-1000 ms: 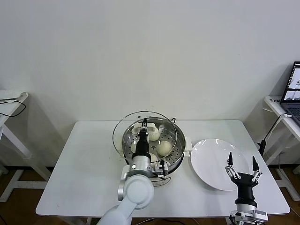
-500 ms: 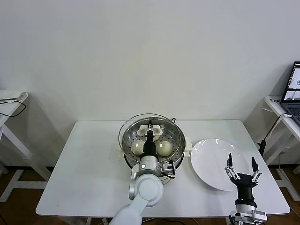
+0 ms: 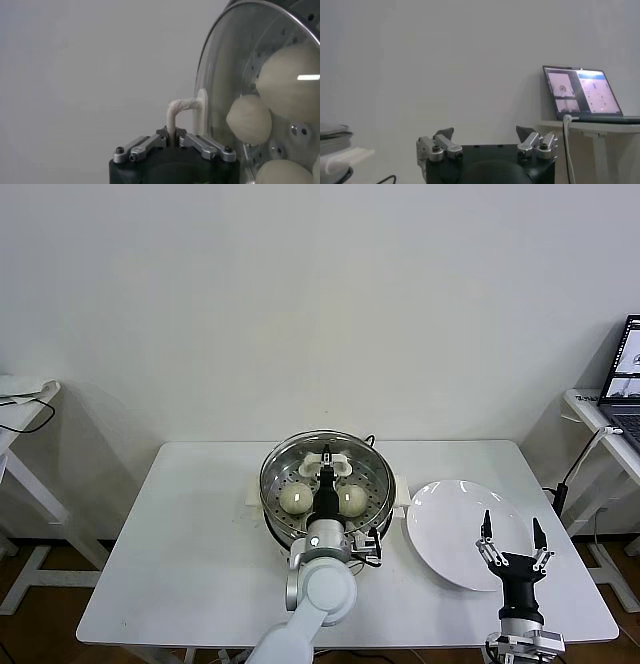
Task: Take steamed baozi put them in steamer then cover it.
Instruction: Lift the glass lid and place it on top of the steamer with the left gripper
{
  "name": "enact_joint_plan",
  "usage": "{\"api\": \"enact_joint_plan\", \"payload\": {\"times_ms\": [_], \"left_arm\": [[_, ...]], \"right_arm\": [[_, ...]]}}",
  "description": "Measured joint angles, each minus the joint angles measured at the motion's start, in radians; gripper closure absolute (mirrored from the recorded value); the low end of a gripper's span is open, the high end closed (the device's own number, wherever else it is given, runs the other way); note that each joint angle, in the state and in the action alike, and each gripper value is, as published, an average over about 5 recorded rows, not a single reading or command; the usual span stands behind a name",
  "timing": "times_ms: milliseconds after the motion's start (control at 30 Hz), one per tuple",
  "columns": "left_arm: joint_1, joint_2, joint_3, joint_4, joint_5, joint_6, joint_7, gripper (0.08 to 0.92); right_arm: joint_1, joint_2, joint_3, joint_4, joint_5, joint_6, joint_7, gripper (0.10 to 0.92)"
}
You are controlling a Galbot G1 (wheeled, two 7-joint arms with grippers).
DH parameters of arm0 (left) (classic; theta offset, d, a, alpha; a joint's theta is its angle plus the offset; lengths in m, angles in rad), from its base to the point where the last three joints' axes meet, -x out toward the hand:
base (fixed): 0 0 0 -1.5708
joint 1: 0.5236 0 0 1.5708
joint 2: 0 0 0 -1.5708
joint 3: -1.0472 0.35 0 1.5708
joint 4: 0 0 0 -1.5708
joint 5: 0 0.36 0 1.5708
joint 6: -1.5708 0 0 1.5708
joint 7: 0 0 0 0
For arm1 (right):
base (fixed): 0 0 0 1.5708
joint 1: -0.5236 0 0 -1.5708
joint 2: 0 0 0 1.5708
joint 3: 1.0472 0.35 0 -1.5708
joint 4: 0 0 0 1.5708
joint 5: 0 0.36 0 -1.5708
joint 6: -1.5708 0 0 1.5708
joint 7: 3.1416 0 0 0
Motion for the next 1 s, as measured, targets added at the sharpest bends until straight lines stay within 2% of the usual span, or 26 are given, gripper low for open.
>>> {"api": "enact_joint_plan", "payload": {"times_ms": [1000], "left_arm": [[0.039, -0.02, -0.006, 0.005, 0.0, -0.022, -0.046, 0.813]], "right_arm": [[0.015, -0.004, -0.019, -0.023, -0.02, 0.009, -0.004, 0.203]]}}
